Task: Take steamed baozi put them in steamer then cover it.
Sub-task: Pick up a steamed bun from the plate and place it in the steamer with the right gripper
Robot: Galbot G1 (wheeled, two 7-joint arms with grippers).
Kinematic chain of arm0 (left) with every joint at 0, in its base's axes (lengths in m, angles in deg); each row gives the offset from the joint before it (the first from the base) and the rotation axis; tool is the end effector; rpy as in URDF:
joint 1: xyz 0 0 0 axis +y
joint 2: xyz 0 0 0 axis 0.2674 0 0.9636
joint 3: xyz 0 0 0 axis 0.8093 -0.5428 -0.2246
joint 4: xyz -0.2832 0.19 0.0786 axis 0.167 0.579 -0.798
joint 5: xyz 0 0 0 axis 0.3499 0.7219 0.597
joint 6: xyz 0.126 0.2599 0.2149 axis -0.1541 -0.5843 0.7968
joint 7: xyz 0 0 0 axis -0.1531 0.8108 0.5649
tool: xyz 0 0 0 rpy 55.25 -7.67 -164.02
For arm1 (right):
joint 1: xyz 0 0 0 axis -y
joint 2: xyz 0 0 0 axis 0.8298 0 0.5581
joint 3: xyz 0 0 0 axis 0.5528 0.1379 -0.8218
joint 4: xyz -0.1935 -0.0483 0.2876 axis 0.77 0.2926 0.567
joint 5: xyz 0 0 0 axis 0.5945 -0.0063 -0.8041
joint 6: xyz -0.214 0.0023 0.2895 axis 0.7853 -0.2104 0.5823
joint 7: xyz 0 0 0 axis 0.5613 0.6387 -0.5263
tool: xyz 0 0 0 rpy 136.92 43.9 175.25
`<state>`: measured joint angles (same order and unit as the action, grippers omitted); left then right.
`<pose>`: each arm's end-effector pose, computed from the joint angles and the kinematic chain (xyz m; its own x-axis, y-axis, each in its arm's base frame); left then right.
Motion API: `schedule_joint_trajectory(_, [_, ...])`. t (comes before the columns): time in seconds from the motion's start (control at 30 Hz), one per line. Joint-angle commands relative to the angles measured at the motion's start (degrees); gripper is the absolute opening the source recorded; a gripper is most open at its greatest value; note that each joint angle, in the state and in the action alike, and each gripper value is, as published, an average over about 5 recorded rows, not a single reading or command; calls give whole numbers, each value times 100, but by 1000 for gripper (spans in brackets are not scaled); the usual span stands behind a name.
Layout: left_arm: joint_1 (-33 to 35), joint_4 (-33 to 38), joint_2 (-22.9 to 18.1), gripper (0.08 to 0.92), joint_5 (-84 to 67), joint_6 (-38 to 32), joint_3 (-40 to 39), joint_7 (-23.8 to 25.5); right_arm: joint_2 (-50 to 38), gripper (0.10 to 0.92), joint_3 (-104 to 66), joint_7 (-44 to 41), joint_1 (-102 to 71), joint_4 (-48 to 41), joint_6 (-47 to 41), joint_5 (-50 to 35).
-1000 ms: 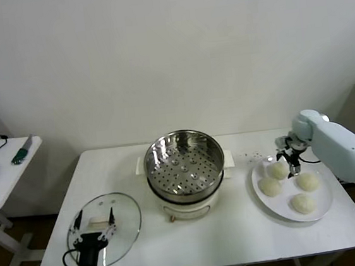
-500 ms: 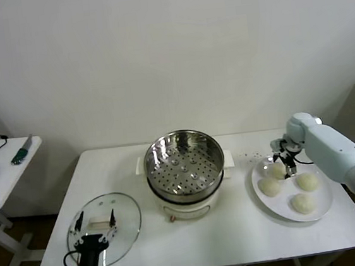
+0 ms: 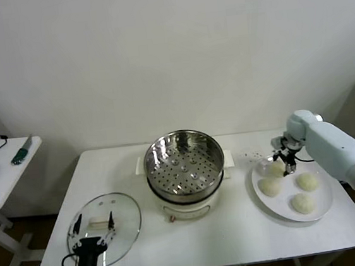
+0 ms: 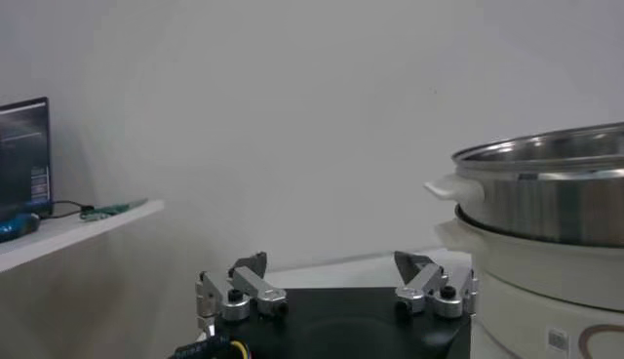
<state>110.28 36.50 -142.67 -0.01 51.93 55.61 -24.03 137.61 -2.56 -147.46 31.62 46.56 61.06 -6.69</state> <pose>0.1450 0.0695 -0.3606 -0.9933 -0.0892 0.0732 -0.0759 0.9828 0.1684 0.6140 -0.1872 -0.1972 -0.1423 0.0158 0.9897 -0.9556 -0.2630 -0.1332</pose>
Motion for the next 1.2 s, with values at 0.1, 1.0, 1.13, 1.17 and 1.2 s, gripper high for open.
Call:
schedule_joint_trajectory(0.1, [83, 59, 3, 823, -21, -12, 2, 14, 237, 720, 2050, -226, 2115, 457, 1005, -1043])
schedule_joint_trajectory(1.0, [356, 88, 65, 823, -183, -100, 44, 22, 2949, 729, 2366, 41, 2256, 1317, 2932, 487])
schedule_joint_trajectory(1.13, [386, 111, 95, 823, -220, -97, 63, 20, 3051, 729, 2266, 177, 1974, 1282, 3066, 963])
schedule_joint_trajectory(1.17, [394, 114, 102, 823, -230, -97, 70, 20, 3075, 729, 2211, 217, 1903, 1258, 3107, 1118])
schedule_joint_trajectory(1.2, [401, 116, 108, 823, -241, -98, 77, 19, 3099, 730, 2157, 248, 1835, 1234, 3145, 1286])
